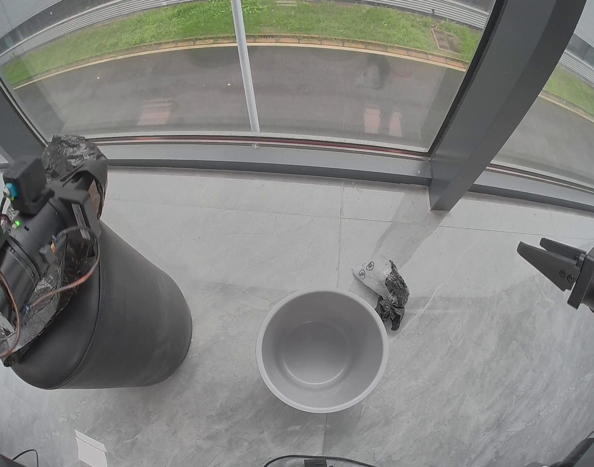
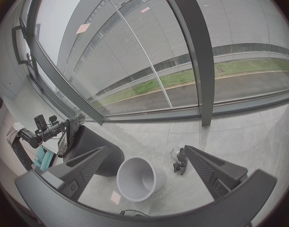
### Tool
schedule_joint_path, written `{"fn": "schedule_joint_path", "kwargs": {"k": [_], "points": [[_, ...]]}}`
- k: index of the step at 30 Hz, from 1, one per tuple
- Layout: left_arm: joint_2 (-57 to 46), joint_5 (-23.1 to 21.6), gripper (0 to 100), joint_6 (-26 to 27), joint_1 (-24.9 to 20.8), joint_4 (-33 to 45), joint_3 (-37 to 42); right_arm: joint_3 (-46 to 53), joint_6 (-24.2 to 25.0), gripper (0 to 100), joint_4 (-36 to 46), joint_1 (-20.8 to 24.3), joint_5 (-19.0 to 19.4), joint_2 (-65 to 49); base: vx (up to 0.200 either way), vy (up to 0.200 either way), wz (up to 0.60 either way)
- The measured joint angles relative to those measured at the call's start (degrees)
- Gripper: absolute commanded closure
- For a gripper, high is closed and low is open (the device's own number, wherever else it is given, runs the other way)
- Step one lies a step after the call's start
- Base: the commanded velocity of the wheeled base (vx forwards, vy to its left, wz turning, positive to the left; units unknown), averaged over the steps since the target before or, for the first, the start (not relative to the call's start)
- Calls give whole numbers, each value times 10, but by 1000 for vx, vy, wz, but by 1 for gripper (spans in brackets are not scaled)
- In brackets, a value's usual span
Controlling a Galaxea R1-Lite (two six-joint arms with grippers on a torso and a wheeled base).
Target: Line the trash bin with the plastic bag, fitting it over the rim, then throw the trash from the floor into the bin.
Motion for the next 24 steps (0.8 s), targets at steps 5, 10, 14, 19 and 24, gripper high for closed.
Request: {"fn": "schedule_joint_path", "kwargs": {"k": [5,10,14,19,24], "points": [[-5,-6,100,-187,-10,103,-85,-35,-1,0,0,39,-39,11,0,0,0],[-10,-72,100,-377,-17,240,-177,-71,-1,0,-13,105,-79,41,0,0,0],[-16,-182,100,-518,-26,341,-259,-97,-1,0,-52,187,-123,94,0,0,0],[-22,-272,100,-614,-64,422,-363,-120,0,0,-138,303,-194,194,0,0,0],[-25,-314,100,-663,-140,461,-433,-129,-1,0,-207,398,-252,296,0,0,0]]}}
